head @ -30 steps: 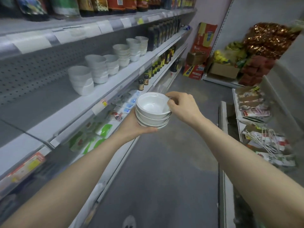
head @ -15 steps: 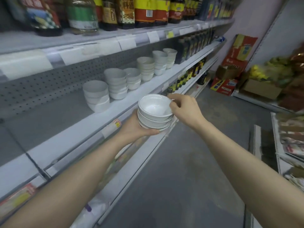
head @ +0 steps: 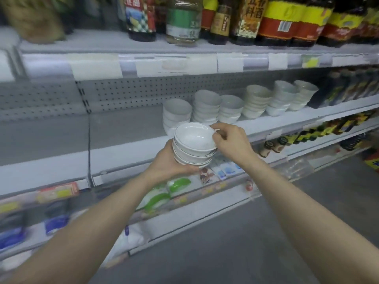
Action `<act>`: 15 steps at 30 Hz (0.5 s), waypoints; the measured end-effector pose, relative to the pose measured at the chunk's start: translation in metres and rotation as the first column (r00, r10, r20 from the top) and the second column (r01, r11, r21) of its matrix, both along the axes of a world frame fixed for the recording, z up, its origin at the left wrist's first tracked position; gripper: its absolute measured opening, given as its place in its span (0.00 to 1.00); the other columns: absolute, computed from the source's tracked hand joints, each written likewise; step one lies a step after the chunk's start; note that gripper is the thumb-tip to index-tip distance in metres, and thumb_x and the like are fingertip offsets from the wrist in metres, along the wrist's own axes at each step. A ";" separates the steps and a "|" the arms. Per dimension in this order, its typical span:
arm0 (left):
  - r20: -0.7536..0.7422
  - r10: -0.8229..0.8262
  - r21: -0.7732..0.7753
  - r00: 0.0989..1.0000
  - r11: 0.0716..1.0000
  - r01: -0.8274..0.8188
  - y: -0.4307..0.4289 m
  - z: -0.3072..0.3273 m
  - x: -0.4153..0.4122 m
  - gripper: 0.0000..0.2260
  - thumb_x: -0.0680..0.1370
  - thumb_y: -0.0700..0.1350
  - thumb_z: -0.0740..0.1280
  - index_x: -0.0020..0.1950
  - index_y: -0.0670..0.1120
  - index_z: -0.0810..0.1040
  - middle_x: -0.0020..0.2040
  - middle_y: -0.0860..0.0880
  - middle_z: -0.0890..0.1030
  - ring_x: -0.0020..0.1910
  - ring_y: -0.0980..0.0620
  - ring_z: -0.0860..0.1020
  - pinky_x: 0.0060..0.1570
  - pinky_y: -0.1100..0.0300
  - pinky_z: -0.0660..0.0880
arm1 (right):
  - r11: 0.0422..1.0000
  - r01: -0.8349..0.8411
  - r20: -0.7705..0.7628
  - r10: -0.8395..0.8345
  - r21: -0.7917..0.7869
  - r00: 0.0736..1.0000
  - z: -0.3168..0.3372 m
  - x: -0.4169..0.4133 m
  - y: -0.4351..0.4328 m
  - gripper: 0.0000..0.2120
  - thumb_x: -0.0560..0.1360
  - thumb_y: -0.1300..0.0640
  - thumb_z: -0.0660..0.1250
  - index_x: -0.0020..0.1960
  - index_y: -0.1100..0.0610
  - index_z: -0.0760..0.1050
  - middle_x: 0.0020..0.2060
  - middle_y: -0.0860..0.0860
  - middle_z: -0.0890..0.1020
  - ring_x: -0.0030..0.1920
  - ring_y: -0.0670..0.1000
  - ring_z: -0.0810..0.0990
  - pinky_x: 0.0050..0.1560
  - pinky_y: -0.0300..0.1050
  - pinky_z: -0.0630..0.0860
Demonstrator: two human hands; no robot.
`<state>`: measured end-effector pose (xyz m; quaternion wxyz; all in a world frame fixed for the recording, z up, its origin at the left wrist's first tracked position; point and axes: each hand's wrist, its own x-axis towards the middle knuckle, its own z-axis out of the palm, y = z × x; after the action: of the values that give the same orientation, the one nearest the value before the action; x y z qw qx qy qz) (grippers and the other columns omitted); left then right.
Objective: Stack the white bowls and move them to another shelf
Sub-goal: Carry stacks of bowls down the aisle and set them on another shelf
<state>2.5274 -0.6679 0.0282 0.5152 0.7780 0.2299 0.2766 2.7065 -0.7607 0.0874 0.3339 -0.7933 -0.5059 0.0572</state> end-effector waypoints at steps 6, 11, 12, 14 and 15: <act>0.015 0.219 -0.030 0.976 0.975 -0.219 0.011 -0.014 -0.024 0.33 0.58 0.57 0.82 0.59 0.69 0.73 0.59 0.63 0.81 0.61 0.62 0.78 0.63 0.57 0.75 | 0.978 -0.206 -0.008 0.206 -0.025 0.979 -0.007 -0.012 0.051 0.16 0.75 0.59 0.63 0.59 0.51 0.81 0.40 0.48 0.84 0.45 0.50 0.80 0.49 0.42 0.75; 0.017 0.335 -0.048 0.942 0.941 -0.334 0.032 -0.016 -0.052 0.35 0.56 0.60 0.81 0.59 0.64 0.72 0.57 0.70 0.79 0.59 0.68 0.76 0.57 0.70 0.72 | 0.946 -0.323 -0.012 0.323 -0.033 0.946 -0.012 -0.033 0.097 0.15 0.76 0.59 0.62 0.59 0.51 0.81 0.36 0.45 0.80 0.42 0.48 0.77 0.42 0.38 0.68; 0.014 0.345 -0.046 0.939 0.938 -0.344 0.040 -0.017 -0.058 0.34 0.56 0.59 0.81 0.59 0.65 0.72 0.57 0.70 0.79 0.59 0.68 0.76 0.57 0.71 0.72 | 0.942 -0.333 -0.010 0.333 -0.041 0.943 -0.012 -0.037 0.107 0.15 0.76 0.59 0.62 0.58 0.51 0.81 0.34 0.43 0.80 0.42 0.49 0.78 0.42 0.39 0.68; -0.007 0.356 -0.035 0.934 0.934 -0.357 0.055 -0.018 -0.068 0.32 0.59 0.54 0.83 0.59 0.65 0.73 0.57 0.69 0.80 0.59 0.68 0.77 0.57 0.70 0.72 | 0.936 -0.347 -0.009 0.347 -0.067 0.938 -0.012 -0.046 0.125 0.14 0.77 0.58 0.61 0.58 0.52 0.81 0.34 0.41 0.79 0.43 0.50 0.78 0.41 0.38 0.67; -0.010 0.358 -0.026 0.934 0.933 -0.358 0.064 -0.019 -0.072 0.32 0.61 0.51 0.83 0.59 0.65 0.74 0.59 0.67 0.80 0.60 0.66 0.77 0.59 0.67 0.73 | 0.933 -0.348 0.000 0.349 -0.089 0.937 -0.011 -0.050 0.135 0.14 0.77 0.58 0.61 0.58 0.53 0.81 0.36 0.44 0.81 0.46 0.51 0.79 0.42 0.38 0.66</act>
<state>2.4554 -0.6040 0.0089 0.4662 0.7167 0.3729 0.3606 2.6562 -0.6261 0.0765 0.2795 -0.7055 -0.6379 0.1314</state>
